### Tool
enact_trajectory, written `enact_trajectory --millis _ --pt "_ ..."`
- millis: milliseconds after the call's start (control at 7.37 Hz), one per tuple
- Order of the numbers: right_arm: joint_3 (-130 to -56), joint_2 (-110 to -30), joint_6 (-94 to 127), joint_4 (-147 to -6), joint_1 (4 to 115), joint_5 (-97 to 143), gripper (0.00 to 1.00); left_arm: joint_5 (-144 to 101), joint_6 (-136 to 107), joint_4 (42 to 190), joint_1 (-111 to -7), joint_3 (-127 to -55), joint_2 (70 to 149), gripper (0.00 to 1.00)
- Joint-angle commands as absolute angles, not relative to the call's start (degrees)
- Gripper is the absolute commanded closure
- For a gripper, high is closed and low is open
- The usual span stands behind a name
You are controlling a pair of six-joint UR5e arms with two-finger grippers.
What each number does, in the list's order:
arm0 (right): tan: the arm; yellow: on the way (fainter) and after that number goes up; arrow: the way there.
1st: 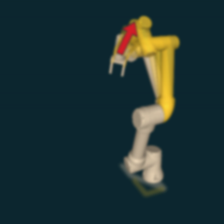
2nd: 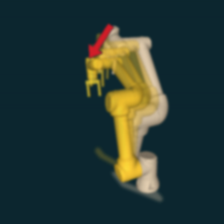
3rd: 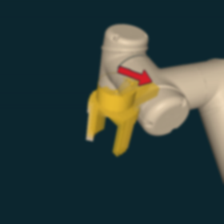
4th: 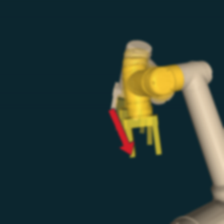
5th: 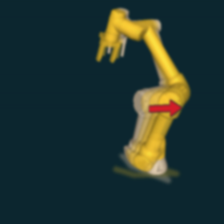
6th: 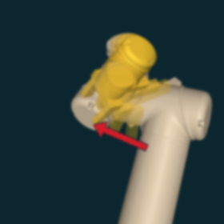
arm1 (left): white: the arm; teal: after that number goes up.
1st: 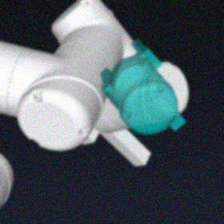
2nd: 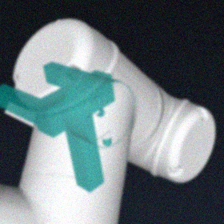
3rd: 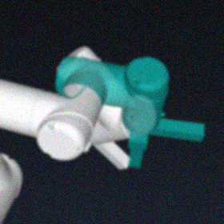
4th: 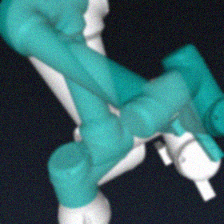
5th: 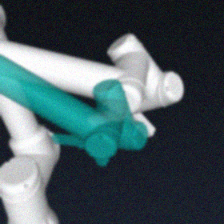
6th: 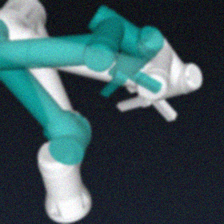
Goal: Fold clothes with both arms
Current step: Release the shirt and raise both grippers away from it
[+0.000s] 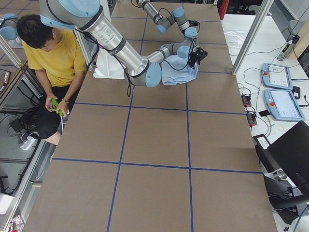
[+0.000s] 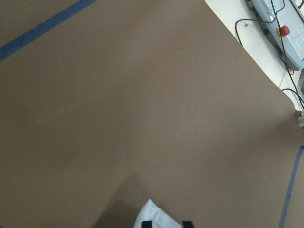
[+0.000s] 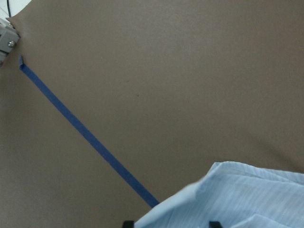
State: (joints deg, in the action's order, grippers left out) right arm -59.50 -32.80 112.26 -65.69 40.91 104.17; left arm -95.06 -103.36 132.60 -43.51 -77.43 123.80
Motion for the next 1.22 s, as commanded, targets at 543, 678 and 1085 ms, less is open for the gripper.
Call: enact_trajectory --millis 543,678,1085 --pt "-69.66 -53.73 70.50 -65.92 60.07 123.10 0.00 -112.63 -61.45 132.89 -55.86 -89.80 106.31 0.00" --pt "-72.22 -59.36 59.44 -66.00 64.99 126.44 0.00 -116.50 -46.56 132.89 -61.38 -90.69 101.56 0.00" --pt "-76.18 -66.42 23.42 -79.99 81.34 133.24 0.00 -128.83 -15.71 132.10 -77.66 -90.09 93.19 0.00"
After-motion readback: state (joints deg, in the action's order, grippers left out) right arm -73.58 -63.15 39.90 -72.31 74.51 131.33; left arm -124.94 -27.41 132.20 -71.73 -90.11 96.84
